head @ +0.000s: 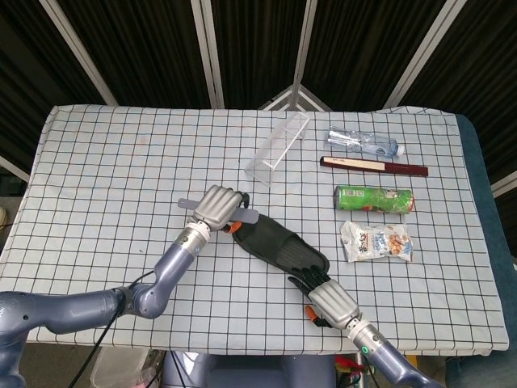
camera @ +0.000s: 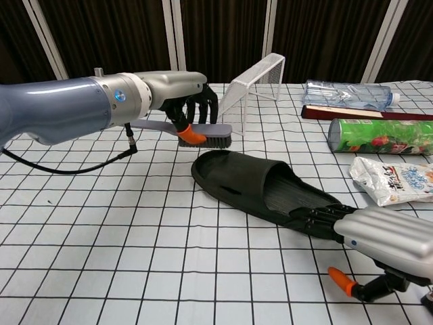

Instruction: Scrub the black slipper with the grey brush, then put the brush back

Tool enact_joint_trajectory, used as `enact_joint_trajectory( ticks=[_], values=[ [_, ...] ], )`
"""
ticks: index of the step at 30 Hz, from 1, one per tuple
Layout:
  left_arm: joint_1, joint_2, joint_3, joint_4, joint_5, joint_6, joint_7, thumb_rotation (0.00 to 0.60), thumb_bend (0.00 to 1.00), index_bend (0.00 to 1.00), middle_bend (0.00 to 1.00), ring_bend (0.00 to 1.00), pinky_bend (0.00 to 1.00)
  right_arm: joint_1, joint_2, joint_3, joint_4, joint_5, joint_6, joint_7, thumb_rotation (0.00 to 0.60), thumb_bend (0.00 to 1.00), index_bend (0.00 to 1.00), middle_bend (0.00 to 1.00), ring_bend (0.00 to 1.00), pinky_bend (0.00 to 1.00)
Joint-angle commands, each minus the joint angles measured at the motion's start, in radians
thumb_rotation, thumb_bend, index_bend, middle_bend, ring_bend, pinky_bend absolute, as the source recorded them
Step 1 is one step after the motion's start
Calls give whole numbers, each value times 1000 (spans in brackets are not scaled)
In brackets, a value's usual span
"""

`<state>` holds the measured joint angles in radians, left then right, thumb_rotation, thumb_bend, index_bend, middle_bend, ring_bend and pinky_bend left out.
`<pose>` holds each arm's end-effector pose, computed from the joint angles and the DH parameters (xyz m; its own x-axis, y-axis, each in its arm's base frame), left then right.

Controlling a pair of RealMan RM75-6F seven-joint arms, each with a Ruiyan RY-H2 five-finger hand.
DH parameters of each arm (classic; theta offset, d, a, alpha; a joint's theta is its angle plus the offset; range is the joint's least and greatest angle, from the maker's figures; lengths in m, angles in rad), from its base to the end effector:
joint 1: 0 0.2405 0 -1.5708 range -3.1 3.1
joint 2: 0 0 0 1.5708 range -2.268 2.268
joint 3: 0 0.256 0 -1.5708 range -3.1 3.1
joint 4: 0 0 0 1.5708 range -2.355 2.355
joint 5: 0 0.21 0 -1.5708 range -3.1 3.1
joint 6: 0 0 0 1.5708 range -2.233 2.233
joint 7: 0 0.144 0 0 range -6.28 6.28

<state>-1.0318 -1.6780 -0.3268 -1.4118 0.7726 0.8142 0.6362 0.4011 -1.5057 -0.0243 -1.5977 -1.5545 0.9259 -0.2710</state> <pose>-0.0393 0.3838 -0.0527 0.5136 0.2781 0.8117 0.8108 -0.4668 -0.3531 -0.2054 -0.2042 -0.0418 0.4989 -0.4425 0.7452 -0.8229 -0.5116 0.2471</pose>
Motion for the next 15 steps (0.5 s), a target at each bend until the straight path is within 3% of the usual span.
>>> enact_joint_trajectory(
  ticks=[1,15],
  values=[
    [-13,-10,5,6,-2,-4,-8,600,672,538,546,420,472,4,-4,-6,5,4,-4,-2,524,654,0,36,29,0],
    [-80,-68,18,4,22,6,-40,600,672,537,547,420,472,14,-25,-43,4,5,2,-38,524,655,0,36,29,0]
  ],
)
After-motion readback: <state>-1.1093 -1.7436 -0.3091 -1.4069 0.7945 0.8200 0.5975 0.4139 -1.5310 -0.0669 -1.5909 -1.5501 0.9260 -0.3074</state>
